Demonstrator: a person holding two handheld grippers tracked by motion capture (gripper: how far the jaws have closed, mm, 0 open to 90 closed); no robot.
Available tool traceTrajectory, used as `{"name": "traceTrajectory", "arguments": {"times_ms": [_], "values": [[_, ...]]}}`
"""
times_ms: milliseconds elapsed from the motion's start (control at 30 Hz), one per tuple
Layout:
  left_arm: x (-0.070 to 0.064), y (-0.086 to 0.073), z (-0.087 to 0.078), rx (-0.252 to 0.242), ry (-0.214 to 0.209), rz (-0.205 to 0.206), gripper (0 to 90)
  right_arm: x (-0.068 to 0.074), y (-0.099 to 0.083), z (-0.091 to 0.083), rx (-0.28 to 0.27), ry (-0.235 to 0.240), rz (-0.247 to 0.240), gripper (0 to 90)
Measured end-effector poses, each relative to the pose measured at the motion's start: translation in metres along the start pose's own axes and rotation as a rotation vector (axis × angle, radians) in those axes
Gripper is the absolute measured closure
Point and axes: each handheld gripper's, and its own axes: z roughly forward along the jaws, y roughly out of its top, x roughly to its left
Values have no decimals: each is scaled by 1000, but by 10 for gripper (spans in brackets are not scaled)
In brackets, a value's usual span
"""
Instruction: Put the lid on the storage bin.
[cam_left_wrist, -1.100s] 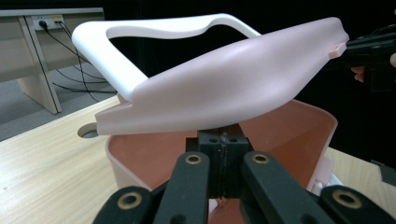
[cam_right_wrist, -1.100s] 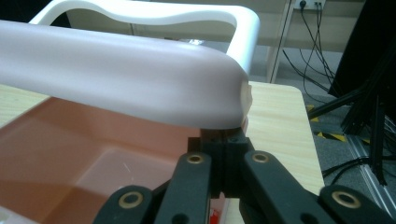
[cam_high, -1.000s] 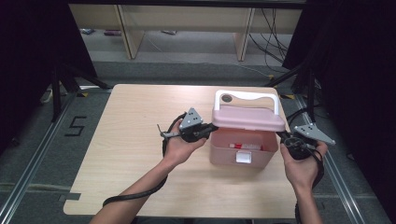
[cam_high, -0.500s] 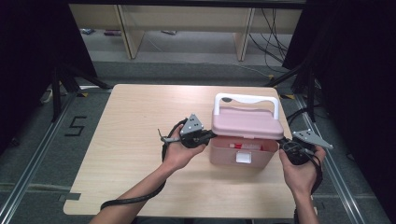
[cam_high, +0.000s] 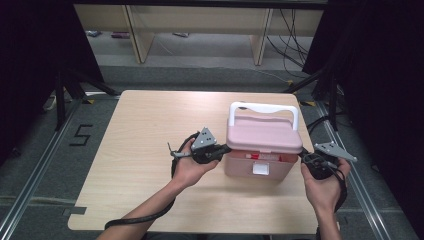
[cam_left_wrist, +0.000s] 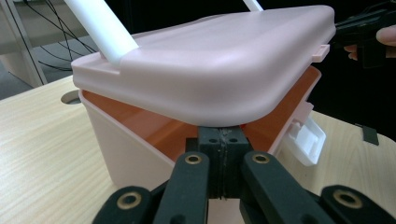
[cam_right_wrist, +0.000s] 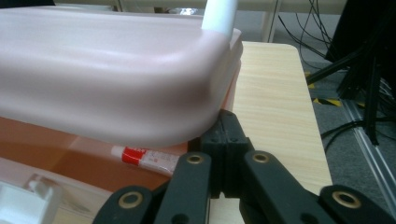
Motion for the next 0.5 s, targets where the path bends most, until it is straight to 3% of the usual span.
{"name": "traceTrajectory", "arguments": {"times_ms": [33, 100, 167, 267, 367, 500], "values": [[0, 0, -1, 1, 0, 1, 895, -3, 0, 0, -9, -5, -37, 900], [-1, 0, -1, 7, 1, -1, 894, -2, -2, 0, -3, 4, -15, 900], [-1, -2, -2, 9, 0, -7, 894, -4, -2, 0, -13, -6, -30, 900], [-1, -4, -3, 14, -2, -4, 894, -2, -4, -2, -12, -9, 11, 900], [-2, -6, -4, 23, -7, -4, 894, -5, -5, -2, -7, -19, -26, 900], [-3, -11, -6, 11, -17, -13, 893, -6, -7, -3, -7, -26, -22, 900]]}}
